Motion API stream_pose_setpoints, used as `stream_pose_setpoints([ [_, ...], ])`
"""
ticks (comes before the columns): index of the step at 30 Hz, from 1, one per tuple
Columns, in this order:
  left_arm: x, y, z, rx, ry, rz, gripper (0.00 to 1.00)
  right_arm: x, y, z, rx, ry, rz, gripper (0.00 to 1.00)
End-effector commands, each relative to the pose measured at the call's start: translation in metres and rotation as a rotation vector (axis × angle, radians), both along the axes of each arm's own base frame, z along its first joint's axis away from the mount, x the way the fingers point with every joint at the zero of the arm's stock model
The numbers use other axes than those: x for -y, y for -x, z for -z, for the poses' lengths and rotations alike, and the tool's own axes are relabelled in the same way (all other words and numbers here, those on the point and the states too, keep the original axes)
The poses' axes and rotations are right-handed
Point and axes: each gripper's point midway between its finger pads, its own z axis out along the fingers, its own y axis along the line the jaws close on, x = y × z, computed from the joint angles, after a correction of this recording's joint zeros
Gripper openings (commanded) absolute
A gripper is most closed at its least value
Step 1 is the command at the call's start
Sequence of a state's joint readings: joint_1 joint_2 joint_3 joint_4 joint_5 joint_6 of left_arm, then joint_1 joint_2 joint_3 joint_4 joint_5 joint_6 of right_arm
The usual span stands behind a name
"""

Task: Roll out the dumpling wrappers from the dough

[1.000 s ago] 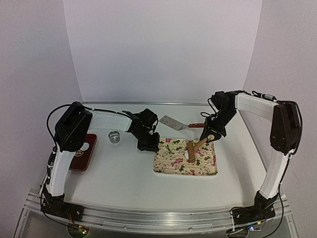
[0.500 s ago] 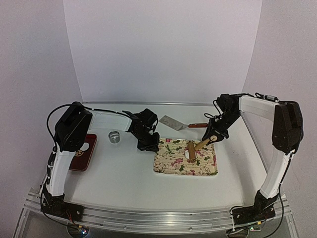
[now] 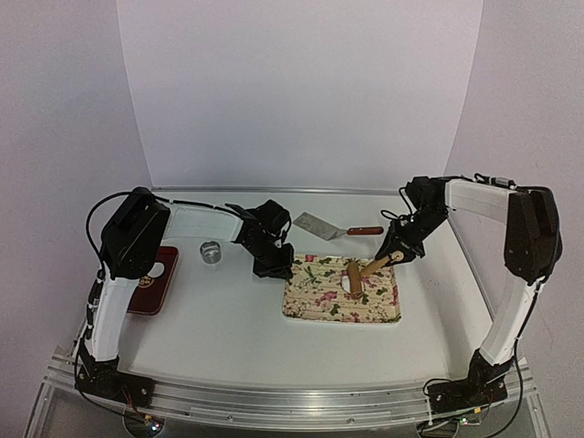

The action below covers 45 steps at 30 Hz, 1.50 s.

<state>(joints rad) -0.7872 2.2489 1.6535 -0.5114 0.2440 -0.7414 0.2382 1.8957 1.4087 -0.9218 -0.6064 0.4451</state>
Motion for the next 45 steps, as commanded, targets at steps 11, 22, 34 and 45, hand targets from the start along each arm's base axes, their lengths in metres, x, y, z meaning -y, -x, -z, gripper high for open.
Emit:
stream_pose_setpoints([
  [11,-0.097,-0.016,0.041,-0.062,-0.310,-0.174,0.00,0.149,0.061,0.078,-0.256,0.703,-0.058,0.00],
  [22,-0.098,-0.019,0.042,-0.064,-0.311,-0.179,0.00,0.153,0.064,0.080,-0.264,0.693,-0.055,0.00],
  [34,-0.085,-0.022,0.038,-0.043,-0.249,-0.143,0.00,0.140,0.057,0.075,-0.222,0.572,-0.042,0.00],
  [45,-0.046,-0.024,0.023,-0.001,-0.160,-0.049,0.00,0.019,0.017,-0.037,0.003,0.041,0.030,0.00],
])
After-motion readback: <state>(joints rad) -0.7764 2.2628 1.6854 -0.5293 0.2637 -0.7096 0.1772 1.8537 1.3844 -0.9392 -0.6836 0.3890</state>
